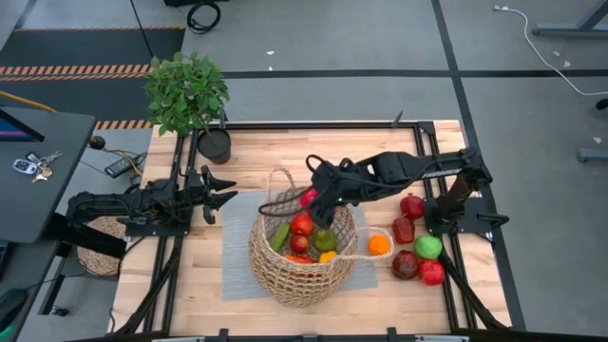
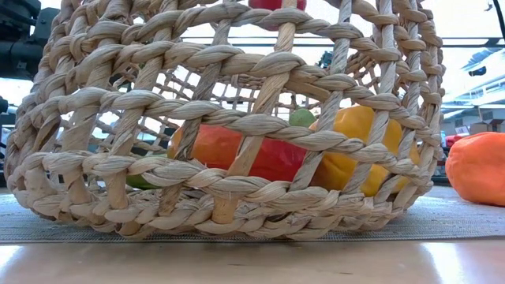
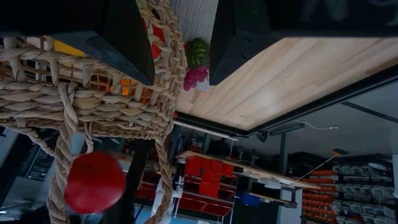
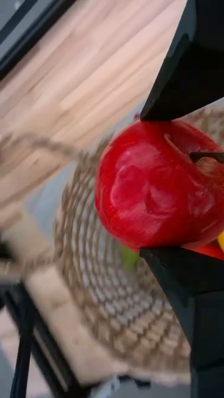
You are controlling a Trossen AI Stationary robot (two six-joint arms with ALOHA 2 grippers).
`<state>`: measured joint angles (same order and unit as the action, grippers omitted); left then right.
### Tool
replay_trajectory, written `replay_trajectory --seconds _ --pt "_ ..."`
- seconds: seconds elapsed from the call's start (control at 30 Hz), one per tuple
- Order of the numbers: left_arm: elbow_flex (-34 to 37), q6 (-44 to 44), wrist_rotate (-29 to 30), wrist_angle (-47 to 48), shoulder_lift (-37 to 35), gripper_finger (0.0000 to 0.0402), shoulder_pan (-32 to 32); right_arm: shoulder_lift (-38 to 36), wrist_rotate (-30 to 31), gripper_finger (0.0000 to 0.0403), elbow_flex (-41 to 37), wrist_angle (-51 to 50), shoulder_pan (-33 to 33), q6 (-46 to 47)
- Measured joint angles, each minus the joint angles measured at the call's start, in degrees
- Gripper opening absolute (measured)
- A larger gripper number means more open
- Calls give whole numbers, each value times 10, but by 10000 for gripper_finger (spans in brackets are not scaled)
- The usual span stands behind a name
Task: Build produce basket
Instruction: Put the red apple into the basket
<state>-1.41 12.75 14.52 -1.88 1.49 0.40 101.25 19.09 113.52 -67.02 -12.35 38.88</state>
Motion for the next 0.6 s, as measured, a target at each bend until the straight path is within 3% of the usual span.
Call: replay_trajectory --seconds 0.23,0.6 --pt "0 0 0 0 0 160 0 32 -40 326 -3 34 -10 -38" --pt "0 0 0 0 0 160 0 112 -178 326 -4 58 -6 -78"
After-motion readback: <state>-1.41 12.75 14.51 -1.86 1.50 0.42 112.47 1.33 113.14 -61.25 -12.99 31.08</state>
